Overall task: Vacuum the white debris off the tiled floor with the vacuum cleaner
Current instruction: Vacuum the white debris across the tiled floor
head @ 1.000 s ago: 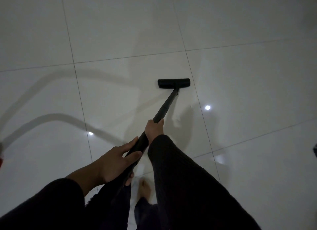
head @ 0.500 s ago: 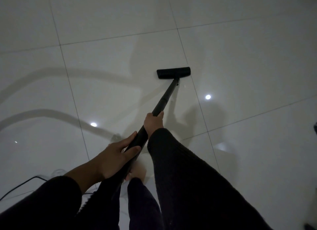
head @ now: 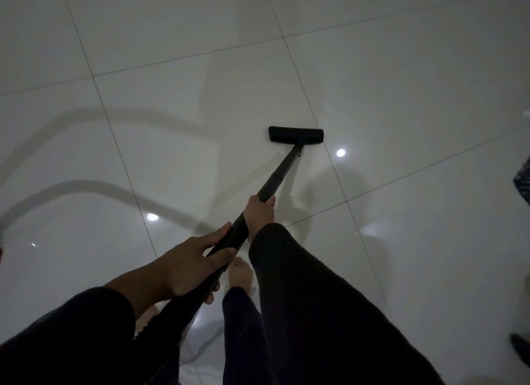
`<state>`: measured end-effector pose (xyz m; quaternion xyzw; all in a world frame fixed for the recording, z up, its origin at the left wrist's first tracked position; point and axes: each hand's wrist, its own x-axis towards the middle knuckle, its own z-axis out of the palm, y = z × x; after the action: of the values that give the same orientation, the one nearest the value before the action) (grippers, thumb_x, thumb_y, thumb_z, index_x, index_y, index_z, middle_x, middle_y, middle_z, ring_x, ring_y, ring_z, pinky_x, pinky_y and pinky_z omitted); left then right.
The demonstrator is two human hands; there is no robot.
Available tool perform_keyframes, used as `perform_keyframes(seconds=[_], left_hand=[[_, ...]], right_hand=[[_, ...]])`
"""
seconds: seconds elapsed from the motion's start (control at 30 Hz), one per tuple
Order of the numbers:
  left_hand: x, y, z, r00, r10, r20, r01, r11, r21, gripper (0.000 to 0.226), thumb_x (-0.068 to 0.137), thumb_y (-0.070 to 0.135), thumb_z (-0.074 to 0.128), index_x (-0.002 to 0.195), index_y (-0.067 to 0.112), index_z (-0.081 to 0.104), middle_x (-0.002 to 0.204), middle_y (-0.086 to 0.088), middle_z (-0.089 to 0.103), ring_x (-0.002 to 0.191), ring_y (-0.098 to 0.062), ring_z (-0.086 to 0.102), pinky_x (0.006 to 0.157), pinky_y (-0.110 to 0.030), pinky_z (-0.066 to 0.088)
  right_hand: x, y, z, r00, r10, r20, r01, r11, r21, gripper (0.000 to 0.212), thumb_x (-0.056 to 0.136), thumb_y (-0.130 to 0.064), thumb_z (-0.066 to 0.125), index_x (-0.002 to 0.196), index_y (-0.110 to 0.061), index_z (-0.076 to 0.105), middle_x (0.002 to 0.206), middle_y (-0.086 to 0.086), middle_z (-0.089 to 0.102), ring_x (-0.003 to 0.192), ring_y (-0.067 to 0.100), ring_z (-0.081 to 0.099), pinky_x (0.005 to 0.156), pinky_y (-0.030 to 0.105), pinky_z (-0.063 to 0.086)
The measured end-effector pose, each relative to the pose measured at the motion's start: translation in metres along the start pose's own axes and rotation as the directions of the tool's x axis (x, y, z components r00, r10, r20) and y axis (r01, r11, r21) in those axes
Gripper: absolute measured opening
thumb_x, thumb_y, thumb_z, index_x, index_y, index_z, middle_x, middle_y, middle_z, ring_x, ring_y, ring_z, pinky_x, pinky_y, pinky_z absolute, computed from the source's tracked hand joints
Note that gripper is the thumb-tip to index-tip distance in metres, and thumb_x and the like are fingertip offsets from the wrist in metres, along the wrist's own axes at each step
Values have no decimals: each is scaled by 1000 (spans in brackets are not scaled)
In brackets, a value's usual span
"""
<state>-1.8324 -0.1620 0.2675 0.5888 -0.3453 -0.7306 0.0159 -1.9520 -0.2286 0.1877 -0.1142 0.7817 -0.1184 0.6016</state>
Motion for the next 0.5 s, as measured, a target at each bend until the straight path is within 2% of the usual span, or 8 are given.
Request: perform_keyframes(seconds=[0.07,0.13,0.3,0.4,0.5], left_hand=[[-8,-11,-9,1000,-3,3,3,1000,27,61,93,37,51,145,43,19,61,-5,63,49,-18,64,55,-26,53],[-16,-26,-17,1000,0,13,-1,1000,29,61,93,37,52,145,43,20,62,-3,63,52,-19,65,56,-29,55],[-42,-60,-41,999,4,39,-9,994,111,63,93,38,51,145,42,17,55,-1,63,47,-12,63,47,-17,48],[-57,-81,-59,999,12,48,-21,983,180,63,92,42,51,145,43,18,66,0,66,48,-6,64,50,-16,48],[-73,-101,-78,998,16,55,-29,970,243,61,91,44,50,144,45,18,67,6,66,47,-3,63,53,-15,47]], right_hand=[[-9,9,11,1000,7,-6,-6,1000,21,65,102,-19,34,158,-27,2,148,12,40,119,31,49,103,42,41],[-20,18,23,1000,25,-6,-24,999,49,64,102,-19,35,158,-26,3,150,12,39,125,32,47,105,43,41],[-35,51,61,999,32,-17,-30,993,118,63,101,-21,36,157,-29,6,143,13,44,116,31,52,101,41,44],[-49,67,90,998,45,-44,-37,985,168,65,100,-23,37,156,-31,6,141,13,46,117,33,54,104,50,45],[-56,86,114,996,60,-66,-47,983,180,63,99,-24,38,155,-31,11,136,12,49,114,33,56,102,52,47]])
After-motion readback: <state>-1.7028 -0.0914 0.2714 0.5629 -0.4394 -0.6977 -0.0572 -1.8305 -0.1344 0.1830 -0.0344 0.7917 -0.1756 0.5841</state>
